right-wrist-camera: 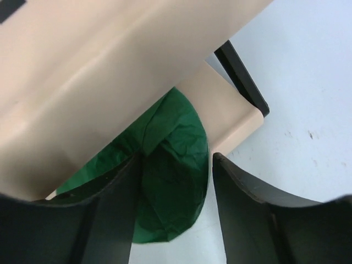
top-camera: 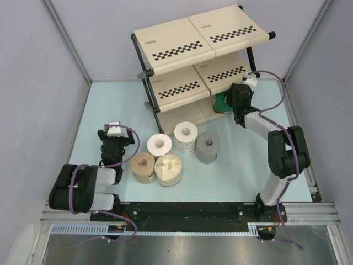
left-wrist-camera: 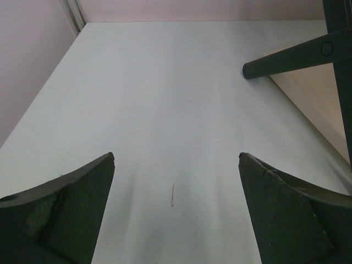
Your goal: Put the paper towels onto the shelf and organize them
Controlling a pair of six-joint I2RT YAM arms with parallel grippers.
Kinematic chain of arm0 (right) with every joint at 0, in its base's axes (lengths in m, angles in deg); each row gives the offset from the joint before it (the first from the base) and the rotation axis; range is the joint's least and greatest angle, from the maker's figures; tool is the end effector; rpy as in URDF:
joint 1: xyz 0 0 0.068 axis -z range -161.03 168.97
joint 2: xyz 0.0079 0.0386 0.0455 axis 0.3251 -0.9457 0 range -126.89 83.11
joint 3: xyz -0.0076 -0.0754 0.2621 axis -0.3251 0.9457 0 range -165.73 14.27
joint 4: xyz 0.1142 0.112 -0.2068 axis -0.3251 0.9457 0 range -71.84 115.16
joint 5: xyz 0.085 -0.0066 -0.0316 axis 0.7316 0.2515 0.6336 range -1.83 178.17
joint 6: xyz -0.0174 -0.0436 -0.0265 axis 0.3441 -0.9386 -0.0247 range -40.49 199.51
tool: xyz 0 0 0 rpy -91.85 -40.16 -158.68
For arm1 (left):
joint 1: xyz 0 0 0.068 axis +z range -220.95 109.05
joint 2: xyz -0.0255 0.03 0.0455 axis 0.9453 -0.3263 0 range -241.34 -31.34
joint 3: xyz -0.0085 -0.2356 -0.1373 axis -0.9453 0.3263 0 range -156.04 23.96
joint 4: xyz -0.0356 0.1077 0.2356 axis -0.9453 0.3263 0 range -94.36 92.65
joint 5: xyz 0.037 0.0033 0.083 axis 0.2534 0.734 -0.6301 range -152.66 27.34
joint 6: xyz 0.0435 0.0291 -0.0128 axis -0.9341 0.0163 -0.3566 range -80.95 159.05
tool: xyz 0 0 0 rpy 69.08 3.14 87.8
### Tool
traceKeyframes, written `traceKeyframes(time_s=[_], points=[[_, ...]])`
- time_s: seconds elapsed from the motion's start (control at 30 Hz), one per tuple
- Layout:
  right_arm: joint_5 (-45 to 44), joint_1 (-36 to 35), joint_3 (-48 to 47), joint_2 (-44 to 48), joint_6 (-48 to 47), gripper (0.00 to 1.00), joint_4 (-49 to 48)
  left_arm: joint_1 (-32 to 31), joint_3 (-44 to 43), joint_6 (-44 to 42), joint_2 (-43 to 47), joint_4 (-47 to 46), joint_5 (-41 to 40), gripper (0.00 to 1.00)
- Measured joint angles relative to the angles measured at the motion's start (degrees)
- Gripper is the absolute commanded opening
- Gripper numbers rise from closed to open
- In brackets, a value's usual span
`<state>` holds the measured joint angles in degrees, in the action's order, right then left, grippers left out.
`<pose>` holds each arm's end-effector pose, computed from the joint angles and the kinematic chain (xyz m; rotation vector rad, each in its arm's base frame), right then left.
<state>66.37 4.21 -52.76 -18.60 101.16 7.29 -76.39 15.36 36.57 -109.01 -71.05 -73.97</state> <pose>0.3971 0.0909 0.2388 0.3596 1.9220 0.0403 0.2157 -0.0136 0.1595 -0.0413 1.6123 0.1191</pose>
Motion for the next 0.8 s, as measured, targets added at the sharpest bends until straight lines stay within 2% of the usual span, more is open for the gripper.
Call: traceKeyframes(time_s=[0.13,0.47,0.8], points=[[0.37,0.07,-0.20,0.00,0.81,0.68,-0.76,0.00,0.00,-0.02,0.00,0.00,0.00,1.00],[3.50,0.37,-0.17,1.18,2.45,0.70,-1.14,0.00,0.00,0.00,0.00,0.00,0.00,1.00],[7.98,1.92,3.93,10.82,4.57,0.71,-1.11,0.00,0.00,0.00,0.00,0.00,0.00,1.00]])
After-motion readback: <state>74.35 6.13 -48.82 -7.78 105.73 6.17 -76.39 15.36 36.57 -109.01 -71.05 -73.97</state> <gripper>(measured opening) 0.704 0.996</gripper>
